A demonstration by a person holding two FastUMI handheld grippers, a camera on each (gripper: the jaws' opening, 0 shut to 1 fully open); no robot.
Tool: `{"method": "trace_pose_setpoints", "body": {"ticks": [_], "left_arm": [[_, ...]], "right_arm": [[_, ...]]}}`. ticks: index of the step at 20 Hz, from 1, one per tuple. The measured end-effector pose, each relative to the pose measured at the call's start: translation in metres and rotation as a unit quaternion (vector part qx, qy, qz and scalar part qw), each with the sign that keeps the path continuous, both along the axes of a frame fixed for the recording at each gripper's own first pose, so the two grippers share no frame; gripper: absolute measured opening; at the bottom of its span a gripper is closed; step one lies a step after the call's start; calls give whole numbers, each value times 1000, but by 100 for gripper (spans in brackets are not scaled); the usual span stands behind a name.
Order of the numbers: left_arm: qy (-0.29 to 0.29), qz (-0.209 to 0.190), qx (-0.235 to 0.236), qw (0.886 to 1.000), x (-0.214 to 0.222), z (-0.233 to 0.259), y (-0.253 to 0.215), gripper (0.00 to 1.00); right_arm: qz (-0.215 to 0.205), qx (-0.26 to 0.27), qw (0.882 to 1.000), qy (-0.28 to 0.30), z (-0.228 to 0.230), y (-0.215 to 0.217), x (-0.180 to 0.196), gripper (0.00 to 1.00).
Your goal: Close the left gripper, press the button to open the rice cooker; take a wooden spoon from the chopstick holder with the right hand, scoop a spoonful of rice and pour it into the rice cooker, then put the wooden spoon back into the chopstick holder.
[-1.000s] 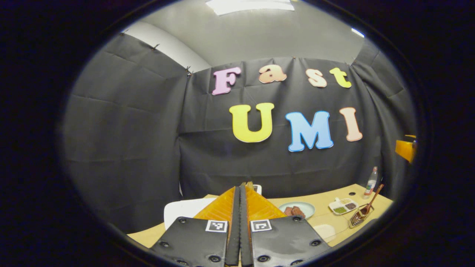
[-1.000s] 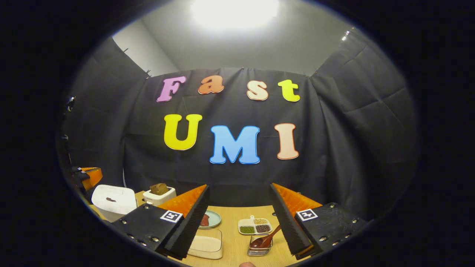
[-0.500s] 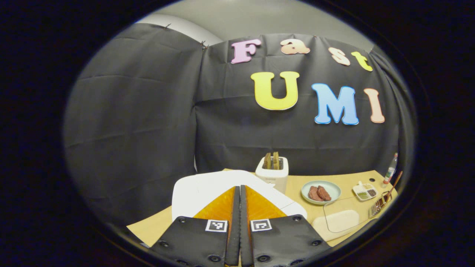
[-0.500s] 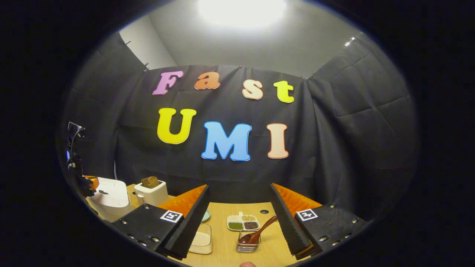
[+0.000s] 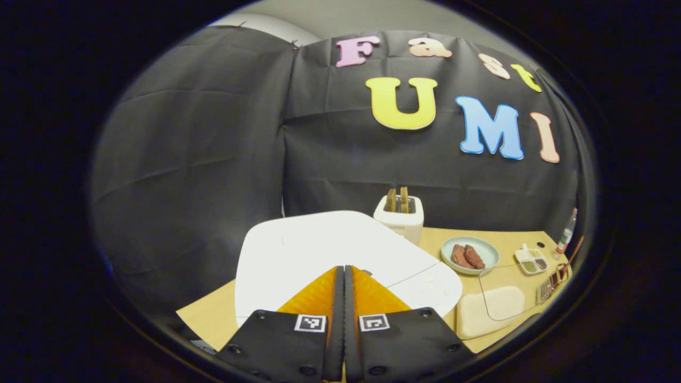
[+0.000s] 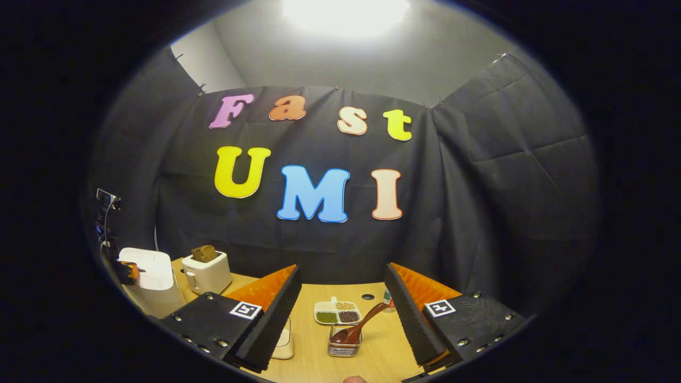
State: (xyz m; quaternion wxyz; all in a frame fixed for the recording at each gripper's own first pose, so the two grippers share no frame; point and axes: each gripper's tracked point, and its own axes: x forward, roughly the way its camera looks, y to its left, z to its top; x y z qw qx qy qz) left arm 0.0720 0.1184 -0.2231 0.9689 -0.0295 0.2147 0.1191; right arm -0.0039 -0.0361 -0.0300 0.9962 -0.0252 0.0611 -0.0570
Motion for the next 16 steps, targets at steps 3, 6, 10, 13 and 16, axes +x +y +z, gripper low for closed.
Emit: {"method": "trace_pose_setpoints", "body": {"ticks": [3, 6, 10, 13, 16], "left_arm": [[-13, -10, 10, 1000, 2, -5, -3, 9], [2, -20, 2, 1000, 2, -6, -2, 9], [12, -22, -29, 999, 5, -3, 1, 9], [22, -22, -14, 999, 4, 5, 2, 9], [-4, -18, 2, 1000, 7, 33, 7, 9]], "right_arm": [[-2, -4, 1000, -1, 1, -4, 3, 96], [0, 4, 1000, -9, 1, -3, 6, 96], [5, 17, 1000, -16, 2, -3, 9, 96], [11, 18, 1000, -18, 1, -4, 10, 96], [16, 23, 999, -18, -1, -5, 11, 96]]}}
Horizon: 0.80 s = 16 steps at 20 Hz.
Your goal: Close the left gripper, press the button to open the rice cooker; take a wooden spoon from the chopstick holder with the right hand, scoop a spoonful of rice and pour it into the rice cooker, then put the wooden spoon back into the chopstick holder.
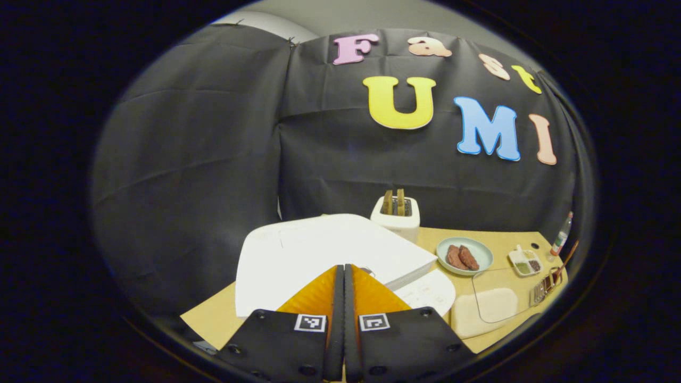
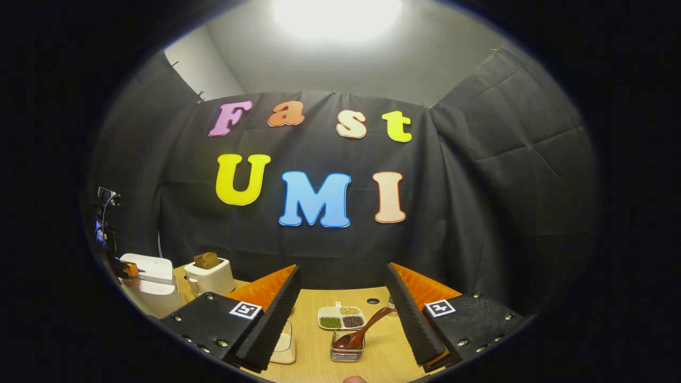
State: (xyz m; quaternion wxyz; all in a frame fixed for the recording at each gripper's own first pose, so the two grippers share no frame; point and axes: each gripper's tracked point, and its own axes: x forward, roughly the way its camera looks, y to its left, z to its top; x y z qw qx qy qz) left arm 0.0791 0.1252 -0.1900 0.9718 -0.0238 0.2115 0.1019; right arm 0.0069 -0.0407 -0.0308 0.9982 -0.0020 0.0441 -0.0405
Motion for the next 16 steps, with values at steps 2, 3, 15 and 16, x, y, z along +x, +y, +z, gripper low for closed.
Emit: {"method": "trace_pose_setpoints", "body": {"ticks": [2, 3, 15, 16], "left_arm": [[-16, 5, 13, 1000, 4, 19, 5, 9], [-24, 8, 18, 1000, 6, 29, 6, 9], [-145, 12, 14, 989, -18, 142, -14, 82], [-154, 15, 16, 988, -22, 151, -15, 91]], "right_arm": [[5, 1, 1000, 1, -2, 0, 1, 96], [7, 2, 1000, 2, -3, 0, 3, 96], [5, 33, 999, 27, -33, -33, 40, 96], [4, 38, 999, 34, -40, -36, 45, 96]]}}
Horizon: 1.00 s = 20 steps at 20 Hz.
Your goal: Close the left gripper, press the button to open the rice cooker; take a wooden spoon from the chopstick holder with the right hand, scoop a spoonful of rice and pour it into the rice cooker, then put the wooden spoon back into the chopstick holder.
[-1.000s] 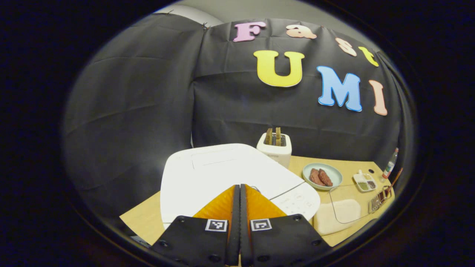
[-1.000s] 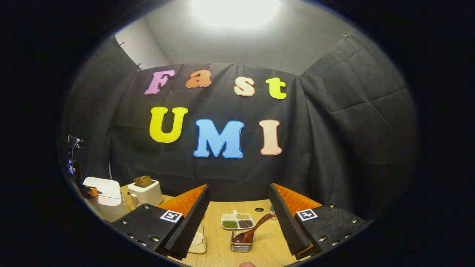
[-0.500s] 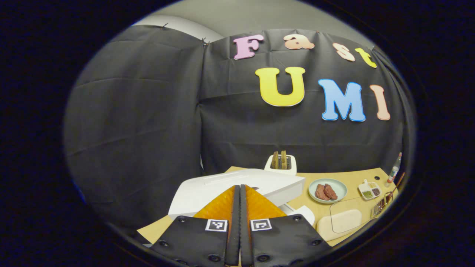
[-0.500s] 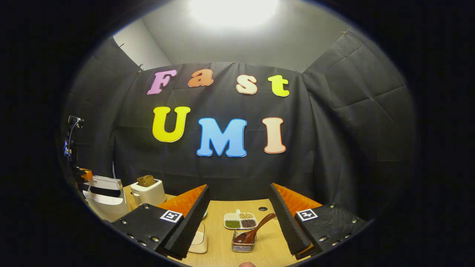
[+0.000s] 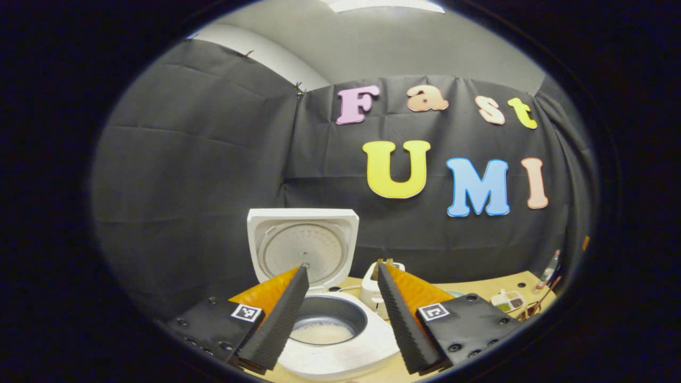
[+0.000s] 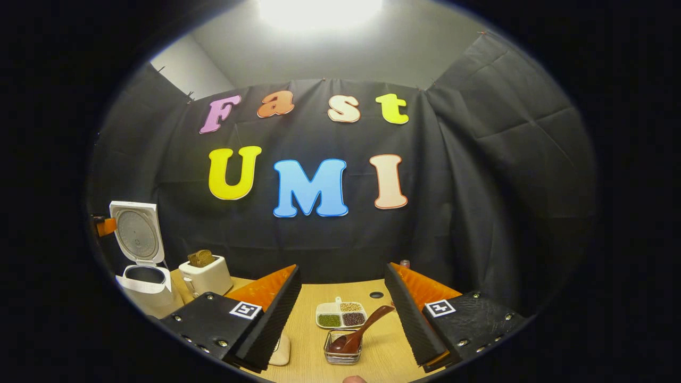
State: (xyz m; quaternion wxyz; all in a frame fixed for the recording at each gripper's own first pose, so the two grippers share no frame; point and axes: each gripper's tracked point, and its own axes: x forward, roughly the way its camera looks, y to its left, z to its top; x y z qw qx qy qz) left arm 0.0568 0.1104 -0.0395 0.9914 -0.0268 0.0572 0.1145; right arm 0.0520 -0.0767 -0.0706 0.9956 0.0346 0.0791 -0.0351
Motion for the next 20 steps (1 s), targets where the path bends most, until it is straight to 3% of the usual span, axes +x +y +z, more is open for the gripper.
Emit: {"method": "trace_pose_setpoints", "body": {"ticks": [2, 12, 20], "left_arm": [[-16, 5, 4, 1000, -9, 14, -4, 97], [-41, 5, 37, 998, -52, 46, -24, 100], [-26, 31, 47, 998, -77, 46, -14, 98]], "right_arm": [[-4, 10, 1000, 18, -15, -9, 12, 96], [-25, 74, 987, 138, -111, -46, 56, 97], [-39, 177, 948, 261, -195, -48, 61, 98]]}}
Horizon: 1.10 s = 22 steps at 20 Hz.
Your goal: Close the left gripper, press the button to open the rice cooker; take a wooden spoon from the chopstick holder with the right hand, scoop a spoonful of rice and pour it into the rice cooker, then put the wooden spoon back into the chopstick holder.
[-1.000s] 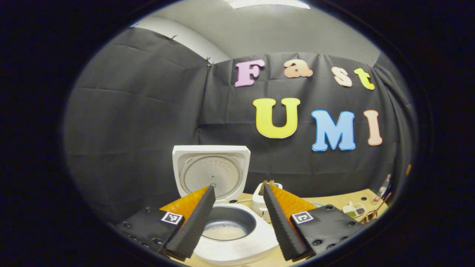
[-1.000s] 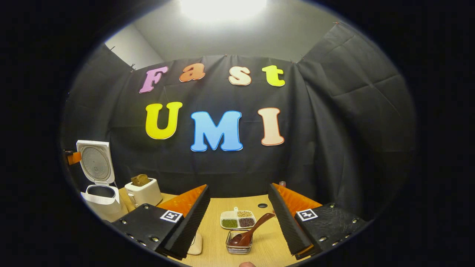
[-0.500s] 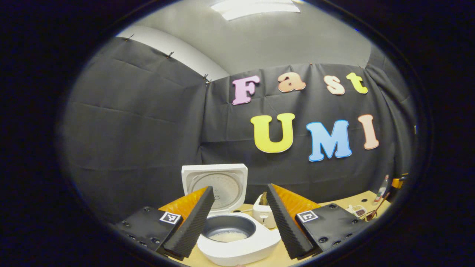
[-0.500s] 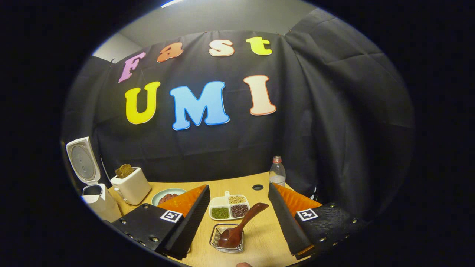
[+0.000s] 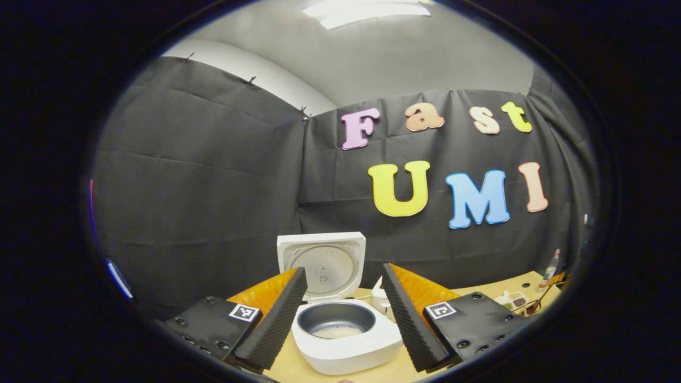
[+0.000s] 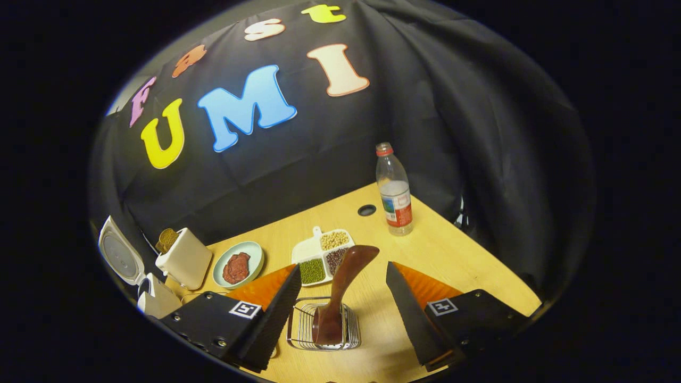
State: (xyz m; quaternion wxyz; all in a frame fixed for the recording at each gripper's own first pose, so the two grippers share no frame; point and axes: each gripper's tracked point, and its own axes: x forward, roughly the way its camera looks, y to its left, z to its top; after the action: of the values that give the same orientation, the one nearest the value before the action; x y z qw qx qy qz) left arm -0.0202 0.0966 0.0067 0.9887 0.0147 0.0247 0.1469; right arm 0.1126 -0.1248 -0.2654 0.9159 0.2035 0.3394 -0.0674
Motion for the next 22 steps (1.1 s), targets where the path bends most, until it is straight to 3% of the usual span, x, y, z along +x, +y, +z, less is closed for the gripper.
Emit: {"method": "trace_pose_setpoints", "body": {"ticks": [3, 4, 6, 8, 10, 12, 22], "left_arm": [[9, 6, 8, 1000, -7, -2, 1, 98], [11, 6, 9, 1000, -7, -2, 1, 98], [13, 6, 10, 1000, -8, -4, 0, 100], [16, 5, 12, 1000, -7, -7, 0, 100], [18, 3, 11, 1000, -6, -9, -1, 100], [17, 3, 10, 1000, -7, -10, 3, 100], [6, -1, -14, 1000, -8, -15, 34, 100]], "right_arm": [[0, 30, 999, 22, -17, 1, 2, 98], [-2, 37, 999, 27, -20, 4, 4, 91], [-8, 47, 998, 32, -23, 4, 9, 66], [-14, 60, 998, 31, -23, 3, 14, 49], [-19, 77, 996, 34, -21, 6, 18, 38], [-18, 87, 995, 34, -18, 11, 18, 18], [33, -9, 998, -60, 74, 35, 23, 18]]}}
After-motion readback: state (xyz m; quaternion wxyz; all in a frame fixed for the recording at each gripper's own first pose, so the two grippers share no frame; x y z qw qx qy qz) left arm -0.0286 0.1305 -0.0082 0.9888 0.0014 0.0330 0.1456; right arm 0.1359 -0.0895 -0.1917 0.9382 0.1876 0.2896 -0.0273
